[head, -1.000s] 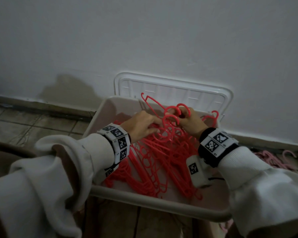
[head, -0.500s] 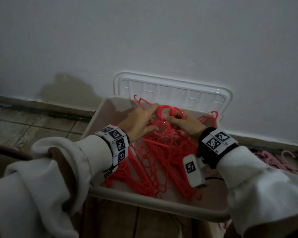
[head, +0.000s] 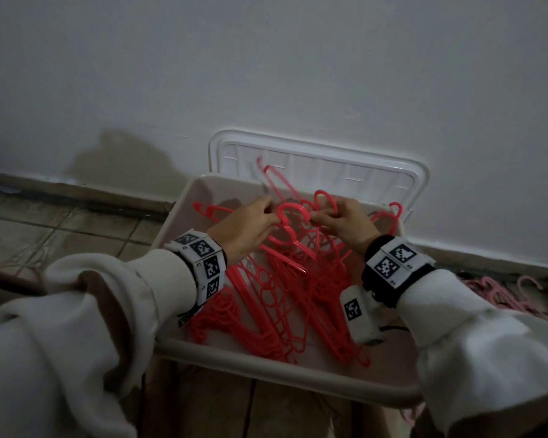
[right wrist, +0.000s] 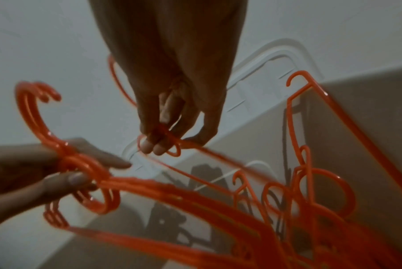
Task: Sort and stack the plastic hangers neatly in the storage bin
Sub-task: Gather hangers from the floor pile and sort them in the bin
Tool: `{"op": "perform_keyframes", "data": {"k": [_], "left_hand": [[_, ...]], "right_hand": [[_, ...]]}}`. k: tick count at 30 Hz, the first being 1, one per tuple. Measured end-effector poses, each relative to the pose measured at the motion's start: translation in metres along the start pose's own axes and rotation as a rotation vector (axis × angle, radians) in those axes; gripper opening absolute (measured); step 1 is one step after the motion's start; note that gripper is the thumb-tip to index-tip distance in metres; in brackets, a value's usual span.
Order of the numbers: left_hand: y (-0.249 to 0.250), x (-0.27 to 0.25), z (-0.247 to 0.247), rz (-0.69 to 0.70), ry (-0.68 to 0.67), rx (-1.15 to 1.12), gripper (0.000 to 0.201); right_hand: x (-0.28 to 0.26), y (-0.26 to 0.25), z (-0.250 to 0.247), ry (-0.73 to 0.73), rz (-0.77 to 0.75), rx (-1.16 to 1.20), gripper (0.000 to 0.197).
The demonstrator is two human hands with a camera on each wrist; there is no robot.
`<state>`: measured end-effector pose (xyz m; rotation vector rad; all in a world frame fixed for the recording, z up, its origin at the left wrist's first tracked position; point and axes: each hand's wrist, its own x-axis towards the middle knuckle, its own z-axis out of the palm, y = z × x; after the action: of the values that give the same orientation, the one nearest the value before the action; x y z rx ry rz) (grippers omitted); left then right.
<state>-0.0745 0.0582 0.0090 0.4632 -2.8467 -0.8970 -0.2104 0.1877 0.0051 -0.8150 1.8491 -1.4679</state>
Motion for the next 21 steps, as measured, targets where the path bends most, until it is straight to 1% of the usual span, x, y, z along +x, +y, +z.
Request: {"op": "perform_keyframes", "data": {"k": [2, 3, 5, 7, 8, 9, 10, 12, 15, 17, 19, 20, 21], "left_hand": [[-0.001, 0.000, 0.001, 0.082, 0.056, 0.011, 0.033], [-0.002, -0.002, 0.000, 0.133, 0.062, 0.046, 0.038], [-0.006, -0.003, 0.003, 0.214, 0.043, 0.151, 0.043], [-0.003, -0.003, 0.004, 0.223, 0.069, 0.231, 0.045], [0.002, -0.004, 0.003, 0.207, 0.090, 0.257, 0.043], [0.006, -0.005, 0.003, 0.152, 0.081, 0.273, 0.041], [0.008, -0.005, 0.003, 0.082, 0.052, 0.299, 0.039], [0.009, -0.004, 0.004, 0.008, -0.022, 0.346, 0.038], [0.000, -0.004, 0.013, 0.002, -0.066, 0.474, 0.038], [-0.005, -0.004, 0.017, 0.029, -0.086, 0.580, 0.044], [-0.006, -0.004, 0.017, -0.007, -0.111, 0.575, 0.051], [-0.007, -0.005, 0.016, -0.028, -0.129, 0.545, 0.056], [-0.009, -0.005, 0.015, -0.054, -0.155, 0.519, 0.058]], "right_hand": [[0.000, 0.005, 0.006, -0.036, -0.010, -0.075, 0.012], [0.001, 0.008, 0.008, -0.047, -0.006, -0.072, 0.009], [0.000, 0.011, 0.010, -0.064, 0.050, 0.006, 0.013], [0.000, 0.010, 0.013, -0.090, 0.072, 0.042, 0.018], [-0.001, 0.010, 0.015, -0.111, 0.069, 0.037, 0.019], [0.000, 0.012, 0.016, -0.124, 0.063, 0.038, 0.020], [0.000, 0.013, 0.018, -0.128, 0.066, 0.045, 0.022], [0.002, 0.012, 0.020, -0.130, 0.105, 0.023, 0.023], [0.003, 0.007, 0.020, -0.195, 0.187, -0.053, 0.018], [0.005, 0.004, 0.021, -0.220, 0.263, -0.049, 0.020], [0.008, 0.003, 0.021, -0.244, 0.289, -0.042, 0.015], [0.011, 0.004, 0.019, -0.243, 0.278, -0.138, 0.012], [0.015, 0.006, 0.014, -0.232, 0.243, -0.340, 0.017]]}}
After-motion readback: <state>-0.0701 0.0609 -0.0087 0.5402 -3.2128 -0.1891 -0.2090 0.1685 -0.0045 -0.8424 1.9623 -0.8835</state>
